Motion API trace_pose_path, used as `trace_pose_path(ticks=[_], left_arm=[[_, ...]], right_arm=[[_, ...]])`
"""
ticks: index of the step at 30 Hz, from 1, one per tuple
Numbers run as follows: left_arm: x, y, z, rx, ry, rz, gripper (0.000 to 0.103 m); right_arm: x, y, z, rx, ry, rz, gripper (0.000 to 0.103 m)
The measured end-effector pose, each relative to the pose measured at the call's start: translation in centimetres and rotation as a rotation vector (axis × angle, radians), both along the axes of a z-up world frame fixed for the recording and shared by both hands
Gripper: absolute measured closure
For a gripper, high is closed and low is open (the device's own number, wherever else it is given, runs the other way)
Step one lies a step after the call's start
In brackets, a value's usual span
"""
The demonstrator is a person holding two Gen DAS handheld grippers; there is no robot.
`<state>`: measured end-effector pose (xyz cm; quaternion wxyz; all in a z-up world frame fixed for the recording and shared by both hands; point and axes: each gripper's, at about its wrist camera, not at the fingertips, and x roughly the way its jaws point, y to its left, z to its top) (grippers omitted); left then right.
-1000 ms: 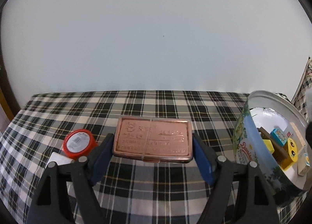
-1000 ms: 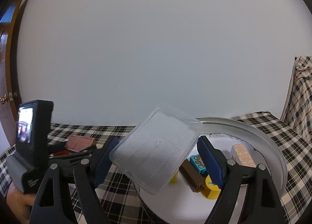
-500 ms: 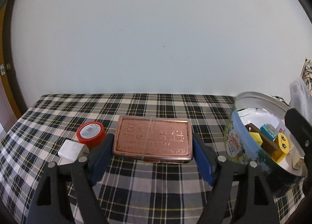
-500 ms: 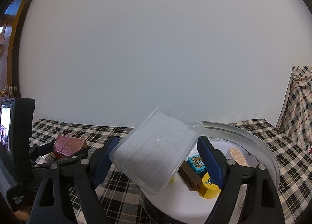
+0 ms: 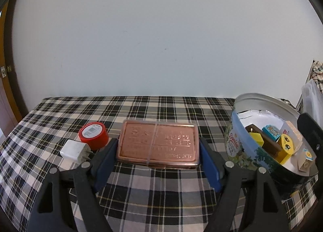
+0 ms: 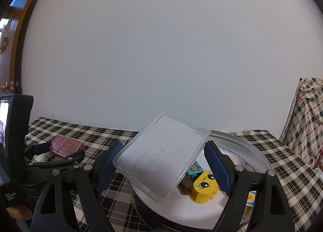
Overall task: Organize rigid objects
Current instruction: 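Carry the clear box and copper plate over the tin and release both inside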
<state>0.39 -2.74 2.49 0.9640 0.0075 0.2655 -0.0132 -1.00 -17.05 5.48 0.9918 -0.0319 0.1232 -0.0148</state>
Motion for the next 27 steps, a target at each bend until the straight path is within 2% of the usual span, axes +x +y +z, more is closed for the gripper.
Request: trace_pose_path(ticks=[27], left_arm=[[-2.9, -2.7, 2.5, 0.017, -0.106, -0.013, 0.026]], right_arm=[[-1.2, -4.7, 0.7, 0.02, -0.051, -0.063, 0.019]])
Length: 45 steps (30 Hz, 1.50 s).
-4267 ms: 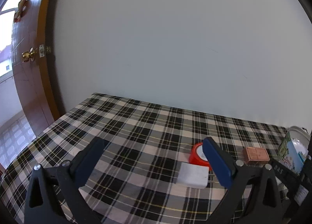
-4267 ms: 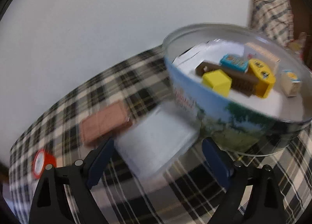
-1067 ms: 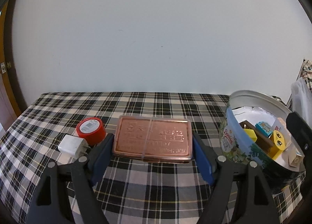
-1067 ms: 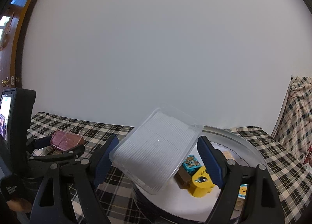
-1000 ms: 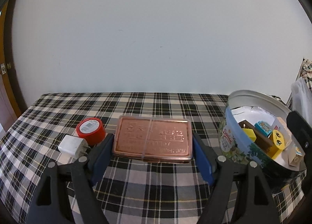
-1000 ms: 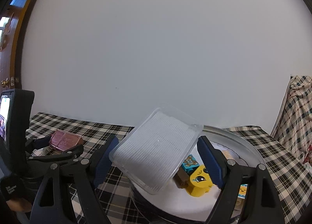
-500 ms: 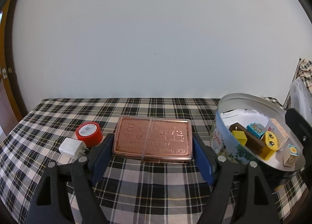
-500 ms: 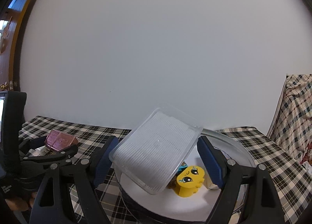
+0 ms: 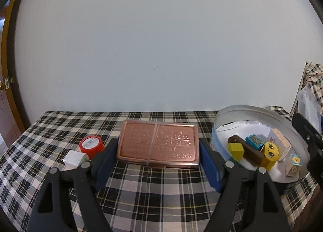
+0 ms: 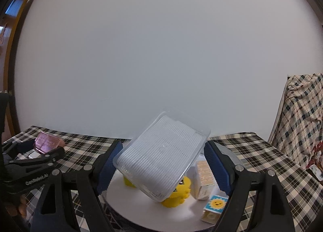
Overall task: Organize rigid objects
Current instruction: 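Carry the clear box and copper plate over the tin and release both inside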
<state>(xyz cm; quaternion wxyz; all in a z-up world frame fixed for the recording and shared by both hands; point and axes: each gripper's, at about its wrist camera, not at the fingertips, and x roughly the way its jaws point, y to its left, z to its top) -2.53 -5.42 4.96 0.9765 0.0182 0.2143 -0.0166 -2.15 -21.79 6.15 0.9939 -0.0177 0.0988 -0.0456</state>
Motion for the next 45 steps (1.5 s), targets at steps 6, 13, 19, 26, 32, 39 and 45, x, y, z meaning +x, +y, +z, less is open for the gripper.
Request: trace_pose_path(ticks=[6, 13, 19, 26, 32, 39, 45], left_arm=[[-0.7, -0.7, 0.9, 0.011, -0.041, -0.006, 0.026], [-1.1, -1.7, 2.2, 0.002, -0.071, -0.028, 0.026], [-1.3, -3.2, 3.3, -0.01, -0.094, -0.062, 0.026], [-0.7, -5.6, 3.4, -0.003, -0.091, -0.101, 0.026], [0.0, -7.2, 3.0, -0.004, -0.075, -0.131, 0.026], [0.7, -9.1, 2.7, -0.006, -0.055, -0.159, 0.026], [1.2, -10.4, 2.3, -0.014, -0.036, -0.174, 0.026]], right_arm=[[0.0, -1.7, 0.2, 0.0, -0.01, -0.034, 0.019], [0.1, -3.5, 0.4, 0.007, -0.019, -0.065, 0.019], [0.2, -4.8, 0.6, 0.008, -0.027, -0.093, 0.019], [0.2, -6.2, 0.8, 0.024, -0.039, -0.123, 0.019], [0.2, -7.5, 1.1, 0.037, -0.046, -0.142, 0.019], [0.5, -8.7, 1.3, 0.041, -0.048, -0.166, 0.019], [1.0, -9.4, 1.2, 0.027, -0.042, -0.197, 0.019]])
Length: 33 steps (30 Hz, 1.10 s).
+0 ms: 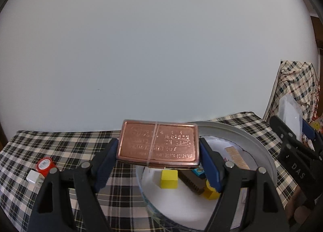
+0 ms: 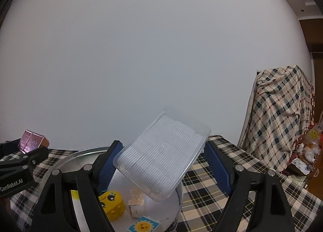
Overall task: Organize rigid objects
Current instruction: 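Carry the clear box and copper plate over the tin and release both inside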
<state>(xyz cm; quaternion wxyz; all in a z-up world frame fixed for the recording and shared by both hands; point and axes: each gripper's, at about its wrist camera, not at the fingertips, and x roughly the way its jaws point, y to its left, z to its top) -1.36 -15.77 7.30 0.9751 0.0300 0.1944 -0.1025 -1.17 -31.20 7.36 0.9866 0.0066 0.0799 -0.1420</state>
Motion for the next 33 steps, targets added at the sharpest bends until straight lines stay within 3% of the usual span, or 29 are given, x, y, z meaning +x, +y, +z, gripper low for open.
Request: trace_pose_path(ticks=[17, 29, 33], left_arm=[[1.3, -2.9, -1.9, 0.026, 0.056, -0.031, 0.026], [2.4, -3.9, -3.8, 0.057, 0.128, -0.027, 0.026], [2.6, -4.0, -4.2, 0.068, 0.141, -0.022, 0.026]], right_arm=[[2.6, -0.5, -0.7, -0.065, 0.061, -0.017, 0.019], [4.7, -0.7, -1.8, 0.035, 0.199, 0.087, 0.018], [4.8, -0.7, -1.8, 0.035, 0.201, 0.09, 0.018]])
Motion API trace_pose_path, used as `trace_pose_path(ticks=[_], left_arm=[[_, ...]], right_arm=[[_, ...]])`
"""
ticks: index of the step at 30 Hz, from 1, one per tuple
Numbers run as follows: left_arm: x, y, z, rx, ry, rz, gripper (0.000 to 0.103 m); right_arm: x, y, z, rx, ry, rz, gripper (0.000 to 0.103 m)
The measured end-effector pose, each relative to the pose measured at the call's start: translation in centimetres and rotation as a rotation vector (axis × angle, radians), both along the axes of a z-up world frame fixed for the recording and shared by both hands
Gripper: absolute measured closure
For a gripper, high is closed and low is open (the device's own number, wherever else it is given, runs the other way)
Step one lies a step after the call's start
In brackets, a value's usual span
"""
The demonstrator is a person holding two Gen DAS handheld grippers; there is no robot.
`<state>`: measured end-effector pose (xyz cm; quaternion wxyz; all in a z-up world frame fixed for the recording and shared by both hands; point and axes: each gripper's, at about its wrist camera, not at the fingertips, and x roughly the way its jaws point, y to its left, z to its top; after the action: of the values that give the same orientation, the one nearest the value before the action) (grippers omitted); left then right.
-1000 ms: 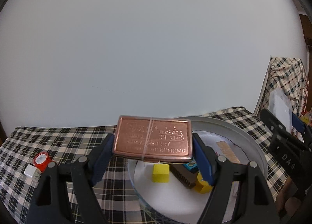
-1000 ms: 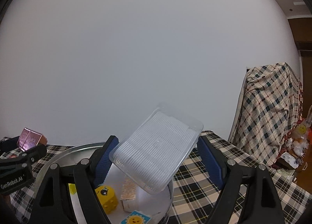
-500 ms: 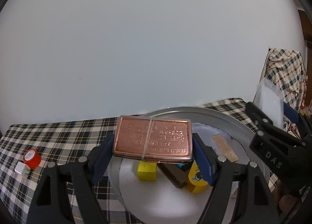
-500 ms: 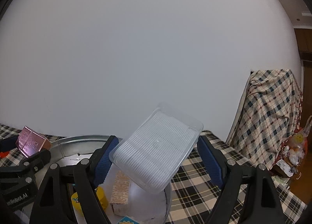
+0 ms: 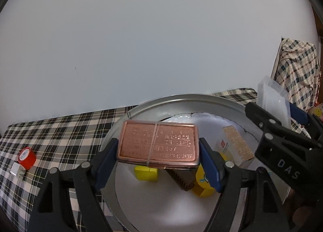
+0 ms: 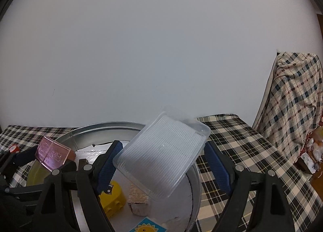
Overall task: Organize rigid objects
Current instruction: 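Carry the clear box and copper plate over the tin and release both inside, then withdraw both tools from the tin toward the red tape roll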
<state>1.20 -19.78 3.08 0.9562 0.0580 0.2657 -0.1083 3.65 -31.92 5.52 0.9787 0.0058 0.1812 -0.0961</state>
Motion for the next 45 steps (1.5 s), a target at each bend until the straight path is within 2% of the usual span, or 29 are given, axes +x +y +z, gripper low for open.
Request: trace_pose_path(ticks=[4, 5, 6, 7, 10, 13, 20, 25, 32, 39, 45], left_arm=[[0.4, -0.4, -0.3, 0.006, 0.016, -0.012, 0.025], [0.4, -0.4, -0.2, 0.005, 0.01, -0.017, 0.021], [0.2, -0.5, -0.1, 0.005, 0.0, -0.022, 0.015], [0.0, -0.6, 0.1, 0.011, -0.007, -0.02, 0.0], [-0.6, -0.8, 0.5, 0.029, -0.047, -0.003, 0.0], [-0.4, -0.7, 0.2, 0.043, -0.03, 0.001, 0.0], [-0.6, 0.6, 0.2, -0.004, -0.025, 0.021, 0.0], [-1.0, 1.1, 0.2, 0.019, -0.054, 0.033, 0.0], [-1.3, 2.5, 0.0, 0.017, -0.066, 0.059, 0.0], [-1.4, 4.0, -0.4, 0.021, -0.075, 0.095, 0.0], [-1.5, 4.7, -0.7, 0.041, -0.101, 0.114, 0.0]], right_arm=[[0.5, -0.3, -0.3, 0.042, 0.02, 0.06, 0.018], [0.6, -0.5, -0.3, 0.065, 0.027, 0.077, 0.018], [0.7, -0.7, -0.4, 0.082, 0.032, 0.087, 0.015], [0.7, -0.9, -0.3, 0.093, 0.035, 0.092, 0.013], [0.4, -1.6, 0.0, 0.116, 0.015, 0.096, 0.009], [-0.3, -2.5, 0.2, 0.166, -0.026, 0.103, 0.009], [-1.4, -4.1, 0.3, 0.222, -0.105, 0.041, 0.009], [-1.4, -3.4, 0.0, 0.168, -0.095, 0.008, 0.009], [-2.9, -2.3, 0.2, 0.075, -0.173, -0.047, 0.009], [-3.6, -2.9, 0.2, 0.11, -0.217, -0.076, 0.009], [-4.1, -2.8, 0.1, 0.084, -0.25, -0.122, 0.009]])
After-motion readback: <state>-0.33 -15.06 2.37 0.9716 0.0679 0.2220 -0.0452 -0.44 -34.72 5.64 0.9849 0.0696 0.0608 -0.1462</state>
